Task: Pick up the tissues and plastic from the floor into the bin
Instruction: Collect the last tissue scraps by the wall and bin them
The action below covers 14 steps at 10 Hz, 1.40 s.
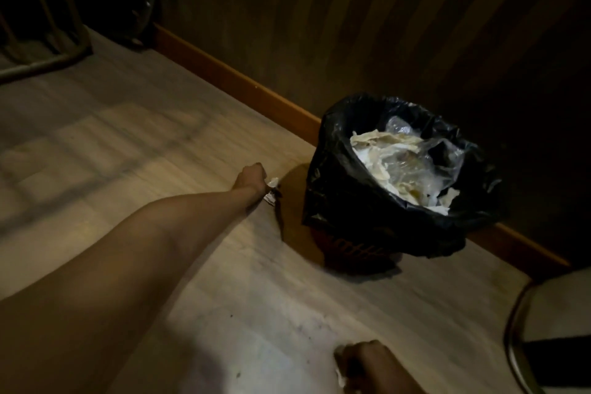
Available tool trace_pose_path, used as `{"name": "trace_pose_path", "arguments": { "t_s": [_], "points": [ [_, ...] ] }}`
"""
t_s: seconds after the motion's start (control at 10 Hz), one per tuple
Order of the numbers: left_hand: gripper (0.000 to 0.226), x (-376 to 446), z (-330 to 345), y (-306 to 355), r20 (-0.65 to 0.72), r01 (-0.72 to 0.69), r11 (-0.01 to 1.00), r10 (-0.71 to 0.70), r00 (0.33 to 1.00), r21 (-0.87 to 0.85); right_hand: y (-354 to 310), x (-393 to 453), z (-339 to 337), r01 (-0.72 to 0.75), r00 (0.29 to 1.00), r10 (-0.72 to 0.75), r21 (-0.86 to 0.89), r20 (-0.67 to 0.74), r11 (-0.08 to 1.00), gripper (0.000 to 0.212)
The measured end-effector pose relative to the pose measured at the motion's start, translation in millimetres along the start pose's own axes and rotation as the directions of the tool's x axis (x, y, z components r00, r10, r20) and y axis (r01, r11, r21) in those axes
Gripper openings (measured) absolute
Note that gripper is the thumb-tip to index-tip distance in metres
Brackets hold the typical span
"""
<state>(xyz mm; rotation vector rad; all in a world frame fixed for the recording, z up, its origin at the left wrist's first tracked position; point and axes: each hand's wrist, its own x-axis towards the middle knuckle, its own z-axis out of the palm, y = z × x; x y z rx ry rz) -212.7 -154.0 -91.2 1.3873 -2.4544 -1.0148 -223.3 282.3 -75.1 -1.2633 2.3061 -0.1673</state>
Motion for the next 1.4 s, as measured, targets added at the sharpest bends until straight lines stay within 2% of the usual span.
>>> {"name": "trace_pose_path", "arguments": {
  "t_s": [0.1,0.2,0.3,0.4,0.5,0.6,0.7,0.8,0.9,1.0,1.2,1.3,1.4],
  "points": [
    [0.023,-21.3,-24.6,-11.9,0.044,0.006,0.999,-0.008,0.999,0.041,-11.5,-0.7,-15.4,-0.040,0.978,0.049,-0.050,0.205,0.998,0.011],
    [0.018,-45.1,-55.8,-14.0,0.085,-0.032,0.994,0.023,0.996,0.107,-23.7,9.3,-25.7,0.003,0.953,0.015,-0.059,0.303,0.998,0.017],
    [0.022,-68.5,-86.8,-11.0,0.102,-0.075,0.980,0.057,0.993,0.184,-35.9,12.0,-35.4,0.152,0.940,-0.125,-0.061,0.316,0.987,0.009],
    [0.031,-93.8,-113.7,-3.1,0.095,-0.120,0.958,0.098,0.991,0.261,-54.1,10.5,-49.1,0.274,0.944,-0.264,-0.023,0.197,0.962,0.004],
    [0.036,-118.9,-141.9,14.4,0.041,-0.102,0.951,0.094,0.995,0.291,-80.0,10.7,-86.1,0.295,0.955,-0.296,0.076,-0.011,0.952,0.007],
    [0.030,-131.9,-164.4,38.0,0.026,-0.066,0.988,0.063,0.998,0.140,-93.4,5.6,-139.1,0.304,0.931,-0.260,0.149,-0.258,0.941,0.010],
    [0.026,-144.7,-185.8,73.7,-0.034,-0.118,0.993,0.117,0.993,-0.018,-100.0,-10.4,-188.6,0.366,0.848,-0.238,0.198,-0.473,0.909,0.012],
    [0.023,-159.6,-202.9,116.9,-0.122,-0.200,0.972,0.185,0.975,-0.125,-100.4,-22.3,-226.4,0.415,0.773,-0.191,0.254,-0.605,0.874,0.012],
    [0.024,-170.5,-213.4,160.2,-0.175,-0.312,0.932,0.282,0.943,-0.184,-93.1,-20.5,-255.8,0.395,0.691,-0.131,0.219,-0.711,0.892,0.009],
    [0.025,-183.8,-212.8,202.7,-0.183,-0.407,0.892,0.375,0.909,-0.194,-81.6,-11.5,-276.1,0.318,0.671,0.000,0.288,-0.741,0.903,0.006],
    [0.017,-207.2,-183.1,265.5,-0.175,-0.540,0.810,0.511,0.841,-0.228,-54.3,-11.2,-290.9,0.211,0.635,0.190,0.405,-0.748,0.889,0.030],
    [0.017,-214.5,-164.0,288.4,-0.180,-0.571,0.795,0.543,0.820,-0.206,-38.3,-23.0,-287.5,0.178,0.635,0.231,0.430,-0.737,0.885,0.023],
    [0.020,-216.7,-141.0,304.5,-0.113,-0.559,0.812,0.547,0.829,-0.167,-18.6,-42.1,-277.7,0.131,0.655,0.252,0.436,-0.712,0.891,0.015]
  ]
}}
